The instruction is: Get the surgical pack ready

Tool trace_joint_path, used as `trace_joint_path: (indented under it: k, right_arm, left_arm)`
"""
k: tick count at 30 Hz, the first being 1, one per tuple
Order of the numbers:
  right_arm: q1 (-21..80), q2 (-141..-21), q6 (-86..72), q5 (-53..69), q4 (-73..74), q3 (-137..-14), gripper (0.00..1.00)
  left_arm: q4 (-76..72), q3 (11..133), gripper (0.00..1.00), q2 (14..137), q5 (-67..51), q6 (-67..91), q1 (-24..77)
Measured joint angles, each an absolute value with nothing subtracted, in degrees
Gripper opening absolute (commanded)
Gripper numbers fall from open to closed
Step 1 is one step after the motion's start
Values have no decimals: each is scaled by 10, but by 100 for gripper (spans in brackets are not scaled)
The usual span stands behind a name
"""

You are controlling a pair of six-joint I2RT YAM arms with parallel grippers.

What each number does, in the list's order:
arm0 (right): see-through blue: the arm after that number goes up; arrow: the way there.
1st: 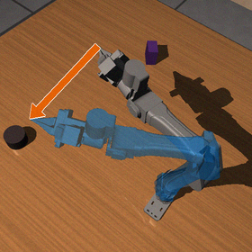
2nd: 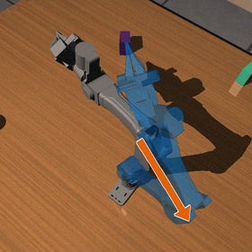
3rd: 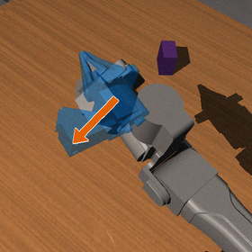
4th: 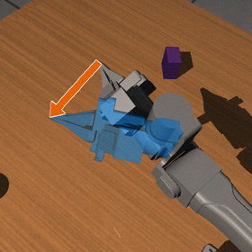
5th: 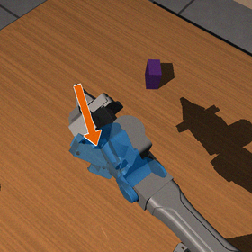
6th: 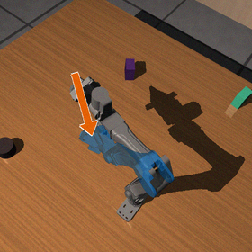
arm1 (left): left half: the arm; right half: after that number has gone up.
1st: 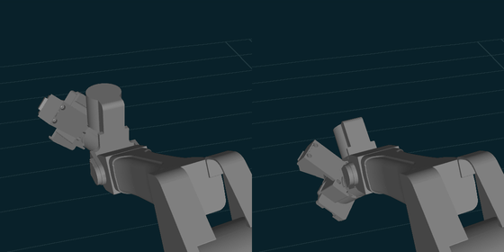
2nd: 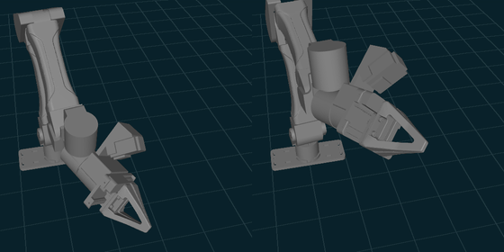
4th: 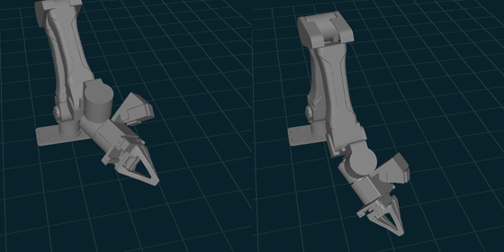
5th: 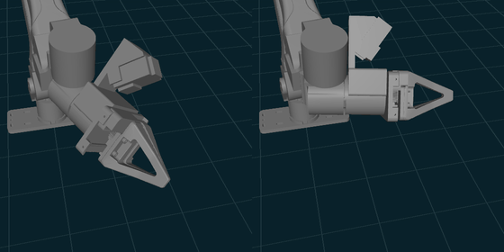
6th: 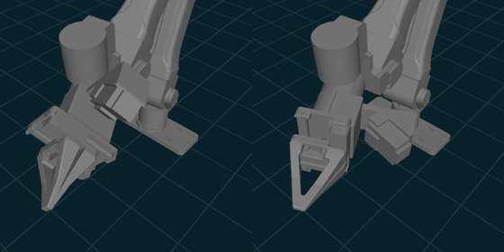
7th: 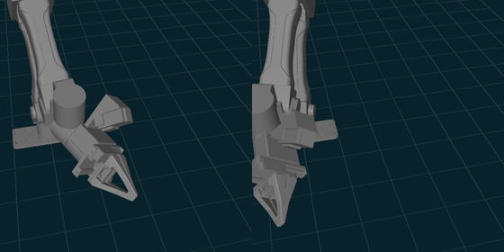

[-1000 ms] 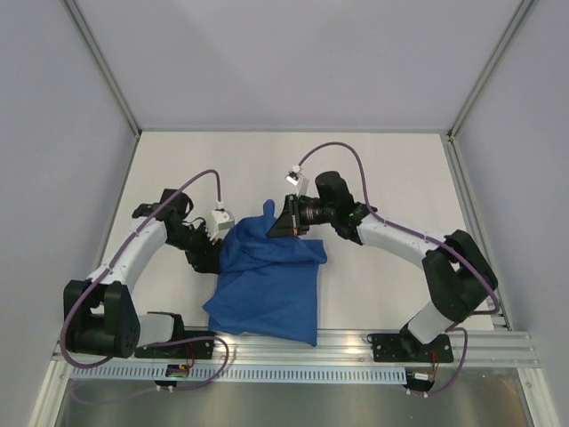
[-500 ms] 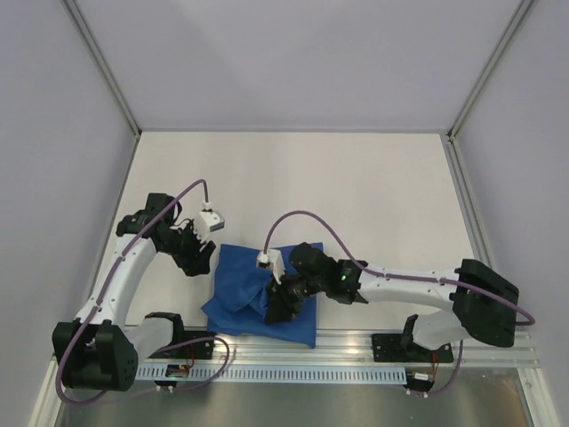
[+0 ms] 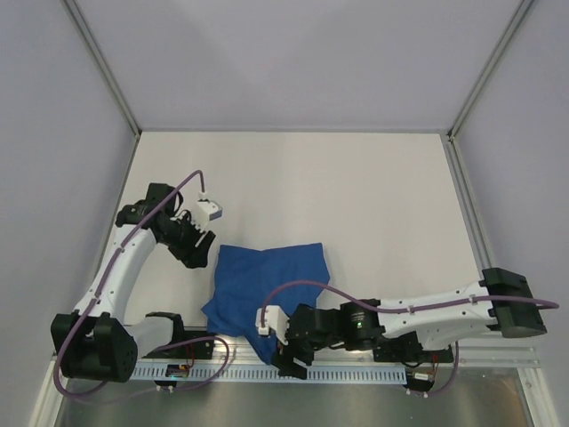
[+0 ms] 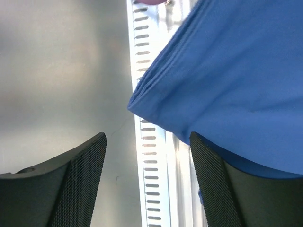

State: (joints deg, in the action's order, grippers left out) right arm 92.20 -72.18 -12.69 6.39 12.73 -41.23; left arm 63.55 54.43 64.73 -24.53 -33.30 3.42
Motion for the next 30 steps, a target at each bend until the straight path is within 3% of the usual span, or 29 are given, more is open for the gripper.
trace_joint_path:
  k: [4, 9, 14, 21, 24, 25, 26, 27, 30]
  right_arm:
    - [903, -651, -149, 30, 169, -412, 79]
    - [762, -572, -193, 10, 222, -429, 86]
    - [552, -567, -258, 16, 237, -413, 87]
    - [496, -608, -328, 64, 190, -319, 82]
    - [495, -645, -353, 92, 133, -291, 62]
    - [493, -660, -363, 102, 112, -281, 50]
    - [490, -671, -373, 114, 91, -274, 44]
    - [485, -682, -386, 134, 62, -269, 39]
    - [470, -699, -401, 163, 29, -266, 17]
  left_arm:
    - [636, 561, 71, 678, -216, -310, 90]
    - [641, 564, 77, 753, -186, -289, 182]
    - [638, 568, 75, 827, -167, -279, 210]
    - [634, 568, 68, 850, -151, -278, 251]
    - [634, 567, 61, 850, -155, -279, 251]
    - [634, 566, 51, 850, -157, -279, 251]
    - [634, 566, 46, 850, -160, -279, 251]
    - [634, 564, 32, 850, -164, -277, 251]
    - [632, 564, 6, 851, -174, -273, 251]
